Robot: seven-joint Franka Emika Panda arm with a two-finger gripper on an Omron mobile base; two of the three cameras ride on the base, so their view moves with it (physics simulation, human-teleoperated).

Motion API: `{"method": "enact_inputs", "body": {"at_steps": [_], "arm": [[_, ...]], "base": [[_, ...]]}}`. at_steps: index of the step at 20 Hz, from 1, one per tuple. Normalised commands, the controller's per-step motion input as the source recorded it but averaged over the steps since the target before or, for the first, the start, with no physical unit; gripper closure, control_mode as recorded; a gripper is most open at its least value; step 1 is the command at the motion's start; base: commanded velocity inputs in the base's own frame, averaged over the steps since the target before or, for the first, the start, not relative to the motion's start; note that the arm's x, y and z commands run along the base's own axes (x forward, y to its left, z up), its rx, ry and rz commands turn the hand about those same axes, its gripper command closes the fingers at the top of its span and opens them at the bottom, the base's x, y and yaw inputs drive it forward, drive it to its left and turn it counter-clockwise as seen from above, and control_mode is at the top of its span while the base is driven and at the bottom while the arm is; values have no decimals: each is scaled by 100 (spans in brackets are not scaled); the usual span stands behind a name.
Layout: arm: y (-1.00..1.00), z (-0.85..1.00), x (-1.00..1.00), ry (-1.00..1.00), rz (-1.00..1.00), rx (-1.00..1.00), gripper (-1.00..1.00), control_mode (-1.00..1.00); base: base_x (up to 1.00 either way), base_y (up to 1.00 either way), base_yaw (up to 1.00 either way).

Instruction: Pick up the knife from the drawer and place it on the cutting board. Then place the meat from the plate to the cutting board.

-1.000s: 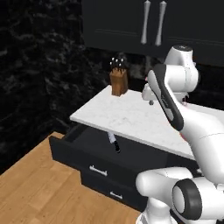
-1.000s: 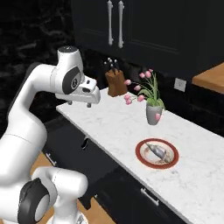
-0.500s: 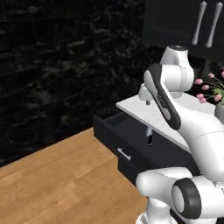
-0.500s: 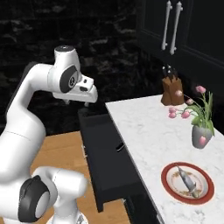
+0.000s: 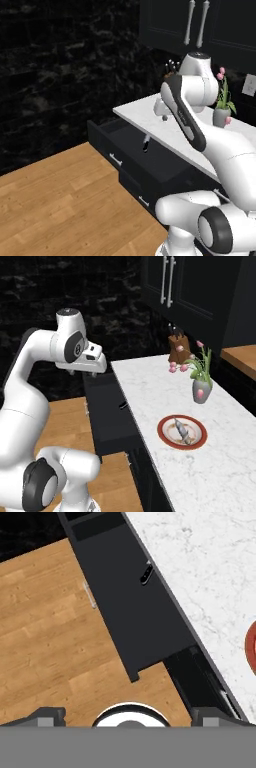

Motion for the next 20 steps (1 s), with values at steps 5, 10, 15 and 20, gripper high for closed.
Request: {"method": "enact_inputs", "body": {"at_steps": [5, 10, 15, 20], "arm": [[0, 0, 6, 0, 1, 0, -100, -100], [51, -47, 76, 0, 8, 2, -100, -100], [88, -69, 100, 11, 10, 0, -100, -100], [29, -95, 98, 16, 7, 0, -100, -100]], "base": [[0, 0, 1], [0, 0, 0], [0, 0, 0], [0, 0, 0]]}}
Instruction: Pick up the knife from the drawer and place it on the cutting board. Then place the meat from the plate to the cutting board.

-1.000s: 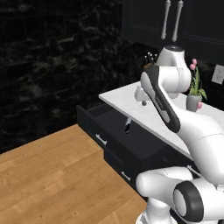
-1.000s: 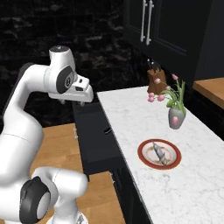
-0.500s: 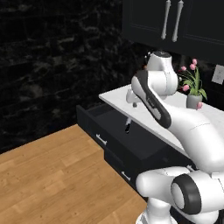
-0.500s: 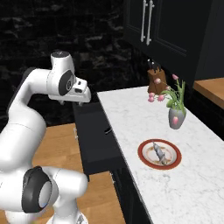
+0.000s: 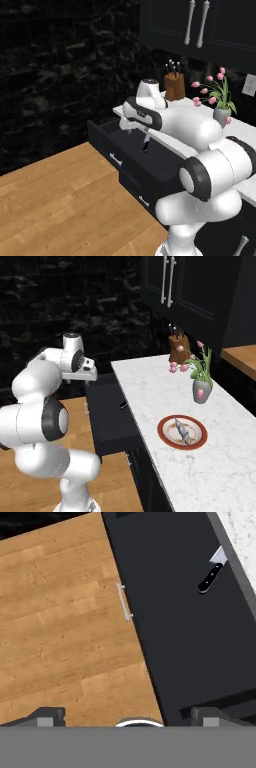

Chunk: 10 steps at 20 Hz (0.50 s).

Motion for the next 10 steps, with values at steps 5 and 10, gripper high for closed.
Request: {"method": "enact_inputs", "body": {"at_steps": [5, 10], "arm": [[2, -81, 77, 1, 2, -1, -100, -100], [9, -60, 37, -1, -9, -9, -100, -100]], "base": [[0, 0, 0], [0, 0, 0]]}}
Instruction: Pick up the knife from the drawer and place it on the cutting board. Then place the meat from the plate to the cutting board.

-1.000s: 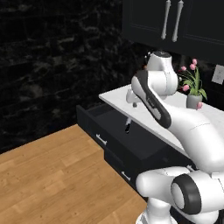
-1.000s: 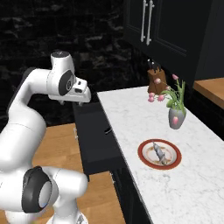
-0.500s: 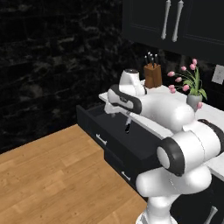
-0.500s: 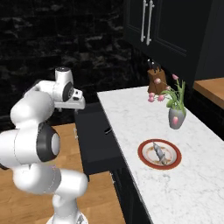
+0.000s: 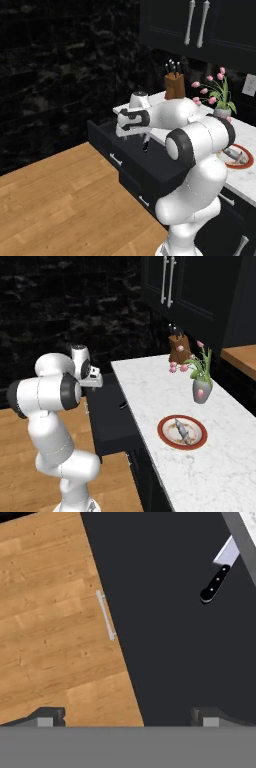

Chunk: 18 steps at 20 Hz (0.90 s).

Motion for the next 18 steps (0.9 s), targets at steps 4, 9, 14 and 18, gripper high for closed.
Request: {"method": "enact_inputs", "body": {"at_steps": [4, 9, 14, 18], "arm": [[7, -59, 28, -6, -8, -6, -100, -100], [10, -42, 22, -18, -1, 0, -100, -100], [41, -47, 2, -18, 0, 1, -100, -100], [36, -58, 4, -7, 0, 0, -100, -100]], "base": [[0, 0, 0], [0, 0, 0], [0, 0, 0], [0, 0, 0]]}}
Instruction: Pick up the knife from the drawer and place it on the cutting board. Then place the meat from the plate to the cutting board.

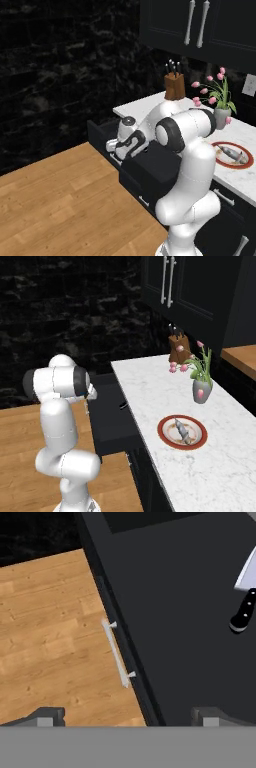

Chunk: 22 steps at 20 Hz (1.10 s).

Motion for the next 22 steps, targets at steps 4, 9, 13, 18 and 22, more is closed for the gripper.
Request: {"method": "enact_inputs", "body": {"at_steps": [4, 9, 13, 18, 22], "arm": [[2, -42, 46, -2, 1, 0, -100, -100], [4, -19, 35, 6, 4, 0, -100, -100], [32, -24, 3, 14, 1, 0, -100, -100], [58, -17, -11, 14, 0, 0, -100, -100], [79, -21, -15, 12, 0, 0, -100, -100]], "base": [[0, 0, 0], [0, 0, 0], [0, 0, 0], [0, 0, 0], [0, 0, 0]]}}
